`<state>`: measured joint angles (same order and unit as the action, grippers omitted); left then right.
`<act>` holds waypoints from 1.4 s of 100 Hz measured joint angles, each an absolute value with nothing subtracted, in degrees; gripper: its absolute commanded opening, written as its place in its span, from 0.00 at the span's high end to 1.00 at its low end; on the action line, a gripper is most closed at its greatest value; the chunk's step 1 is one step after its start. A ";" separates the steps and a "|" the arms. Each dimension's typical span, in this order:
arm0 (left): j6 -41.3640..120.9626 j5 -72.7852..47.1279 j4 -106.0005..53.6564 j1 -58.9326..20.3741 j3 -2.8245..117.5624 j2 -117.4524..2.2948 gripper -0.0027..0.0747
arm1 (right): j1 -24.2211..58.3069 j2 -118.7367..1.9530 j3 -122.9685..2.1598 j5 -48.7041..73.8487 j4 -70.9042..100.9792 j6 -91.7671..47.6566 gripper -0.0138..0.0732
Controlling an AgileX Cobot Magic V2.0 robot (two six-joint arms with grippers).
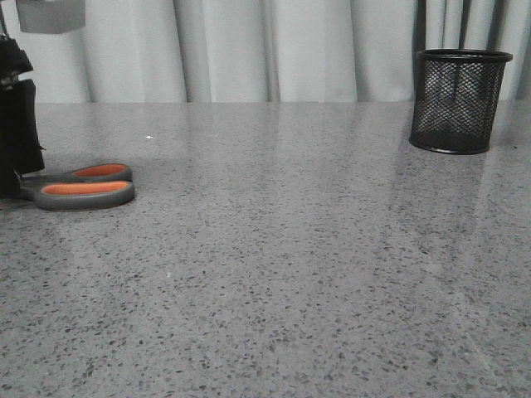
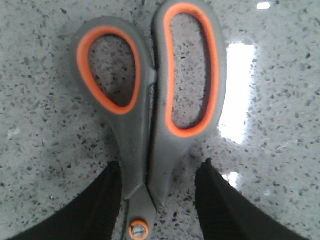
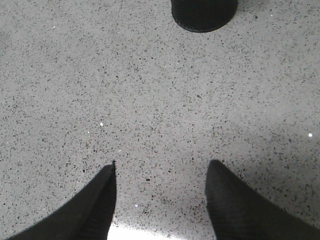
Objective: Put scissors into bucket
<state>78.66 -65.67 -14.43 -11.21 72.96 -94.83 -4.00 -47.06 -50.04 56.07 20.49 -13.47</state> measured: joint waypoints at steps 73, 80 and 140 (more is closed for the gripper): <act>78.66 -65.30 -13.68 -11.21 74.00 -97.12 0.63 | -4.00 -47.06 -50.04 56.07 20.49 -13.47 0.43; 78.66 -65.79 -13.79 -11.21 74.00 -97.22 0.72 | -4.00 -47.06 -50.04 56.09 20.49 -13.47 0.43; 76.13 -69.76 -14.83 -13.15 85.00 -95.65 0.99 | -4.00 -47.06 -50.04 56.19 20.91 -13.35 0.43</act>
<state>76.13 -69.76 -14.83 -13.15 85.00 -95.65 -4.00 -47.06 -50.04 56.19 20.91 -13.35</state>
